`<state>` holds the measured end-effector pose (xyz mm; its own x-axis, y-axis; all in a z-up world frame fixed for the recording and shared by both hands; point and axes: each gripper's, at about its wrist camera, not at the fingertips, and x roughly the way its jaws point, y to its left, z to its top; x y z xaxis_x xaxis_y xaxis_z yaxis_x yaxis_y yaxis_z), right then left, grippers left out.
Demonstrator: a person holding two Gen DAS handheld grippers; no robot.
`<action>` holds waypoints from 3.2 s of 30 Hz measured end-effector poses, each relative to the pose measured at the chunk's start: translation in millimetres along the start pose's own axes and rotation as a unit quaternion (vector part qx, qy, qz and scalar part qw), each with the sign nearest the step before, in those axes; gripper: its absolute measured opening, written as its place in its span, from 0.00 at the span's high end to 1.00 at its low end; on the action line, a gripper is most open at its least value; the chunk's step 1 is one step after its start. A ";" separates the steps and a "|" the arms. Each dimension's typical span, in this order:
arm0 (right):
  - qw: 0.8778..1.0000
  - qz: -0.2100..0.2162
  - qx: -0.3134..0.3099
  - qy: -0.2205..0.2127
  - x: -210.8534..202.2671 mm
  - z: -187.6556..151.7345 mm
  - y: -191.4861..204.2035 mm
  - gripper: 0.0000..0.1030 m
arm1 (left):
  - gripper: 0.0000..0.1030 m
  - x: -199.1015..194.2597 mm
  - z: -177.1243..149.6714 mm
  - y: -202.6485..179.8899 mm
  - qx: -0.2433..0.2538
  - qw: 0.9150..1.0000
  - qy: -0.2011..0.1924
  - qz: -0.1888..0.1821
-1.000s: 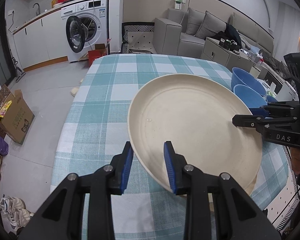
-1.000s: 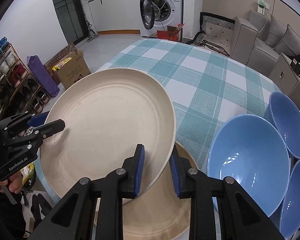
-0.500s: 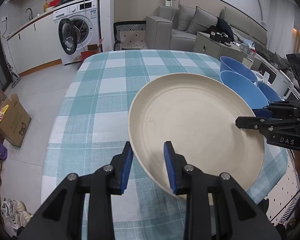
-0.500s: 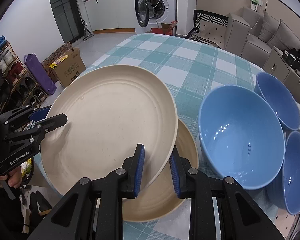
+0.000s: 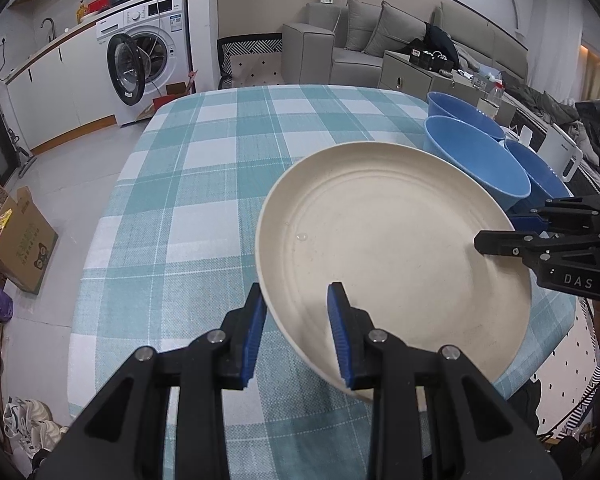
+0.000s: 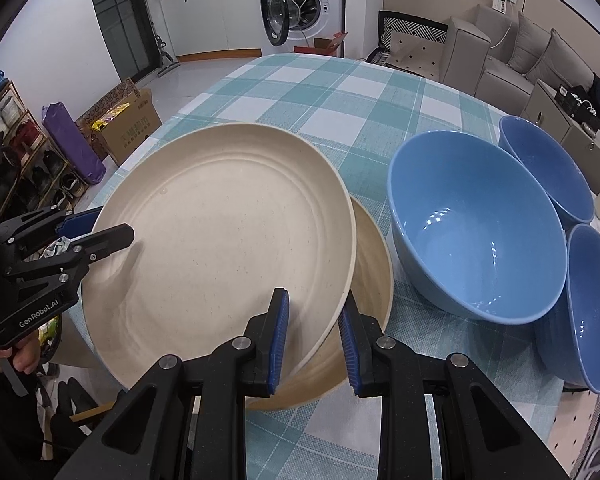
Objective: Organize plates and bowls
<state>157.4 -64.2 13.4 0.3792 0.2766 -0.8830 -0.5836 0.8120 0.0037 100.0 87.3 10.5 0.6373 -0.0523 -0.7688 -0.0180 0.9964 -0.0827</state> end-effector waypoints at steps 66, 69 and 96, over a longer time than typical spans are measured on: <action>0.992 -0.105 -0.031 0.063 45.9 -17.0 -5.3 0.74 | 0.70 50.7 0.7 -46.0 0.106 0.990 0.049 0.081; 0.991 -0.111 -0.035 0.058 45.7 -18.7 -3.9 0.74 | 0.70 51.4 -0.1 -46.6 0.109 0.989 0.046 0.085; 0.994 -0.092 -0.033 0.052 43.1 -22.5 -10.2 0.67 | 0.55 55.1 1.0 -43.9 0.101 0.992 0.046 0.063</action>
<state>163.5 -72.1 -35.2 0.4086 0.0695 -0.9101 -0.5582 0.8079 -0.1889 136.7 40.7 -27.5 0.5660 0.0768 -0.8208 0.0669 0.9881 0.1386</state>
